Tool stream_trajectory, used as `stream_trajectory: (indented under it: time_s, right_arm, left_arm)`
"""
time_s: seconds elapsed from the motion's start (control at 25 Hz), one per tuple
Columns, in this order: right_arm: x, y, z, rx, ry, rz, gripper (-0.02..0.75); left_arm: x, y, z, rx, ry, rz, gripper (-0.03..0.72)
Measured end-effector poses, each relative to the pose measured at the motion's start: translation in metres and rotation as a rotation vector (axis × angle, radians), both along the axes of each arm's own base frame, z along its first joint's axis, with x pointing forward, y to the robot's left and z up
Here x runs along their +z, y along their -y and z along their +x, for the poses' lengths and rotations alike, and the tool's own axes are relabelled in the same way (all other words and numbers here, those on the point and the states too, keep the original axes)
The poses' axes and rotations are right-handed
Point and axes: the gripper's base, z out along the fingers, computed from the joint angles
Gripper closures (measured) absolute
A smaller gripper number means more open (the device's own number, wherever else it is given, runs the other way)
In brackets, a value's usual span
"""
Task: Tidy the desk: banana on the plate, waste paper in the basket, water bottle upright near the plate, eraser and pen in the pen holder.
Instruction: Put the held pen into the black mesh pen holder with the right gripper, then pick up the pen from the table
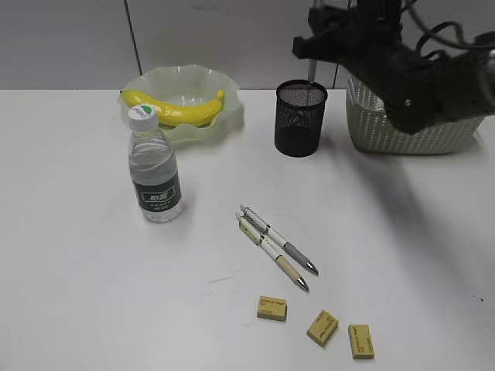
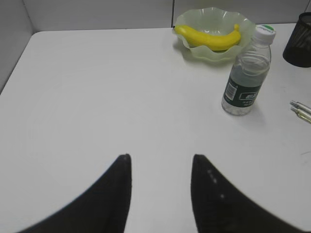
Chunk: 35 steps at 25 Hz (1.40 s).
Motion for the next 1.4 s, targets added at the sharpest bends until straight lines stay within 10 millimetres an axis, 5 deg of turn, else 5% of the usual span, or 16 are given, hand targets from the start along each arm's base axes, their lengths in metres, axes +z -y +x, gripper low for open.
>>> stream_trajectory:
  time_s: [0.2,0.36,0.52,0.68,0.8,1.0,1.24,1.4]
  right_arm:
    - [-0.048,-0.005,0.013,-0.001,-0.085,-0.022,0.587]
    - [-0.054,-0.005,0.013,-0.001,-0.130,-0.031,0.448]
    - [-0.031,-0.001,0.002,0.001,-0.219,-0.064,0.228]
    - [0.027,0.007,-0.023,0.022,-0.367,-0.163,0.182]
    - [0.065,0.023,-0.063,0.020,-0.535,-0.251,0.207]
    - [0.099,0.069,-0.175,-0.002,-0.863,-0.371,0.276]
    - [0.108,0.118,-0.304,-0.008,-0.840,-0.334,0.316]
    - [0.100,0.140,-0.366,-0.004,-0.791,-0.253,0.318]
  left_arm:
    - [0.000,0.000,0.000,0.000,0.000,0.000,0.437]
    - [0.000,0.000,0.000,0.000,0.000,0.000,0.447]
    - [0.000,0.000,0.000,0.000,0.000,0.000,0.447]
    - [0.000,0.000,0.000,0.000,0.000,0.000,0.447]
    - [0.000,0.000,0.000,0.000,-0.002,0.000,0.447]
    - [0.011,0.007,0.023,-0.027,-0.046,0.010,0.447]
    - [0.035,0.037,0.093,-0.198,-0.054,0.001,0.447]
    - [0.050,0.061,0.149,-0.332,-0.130,0.025,0.450]
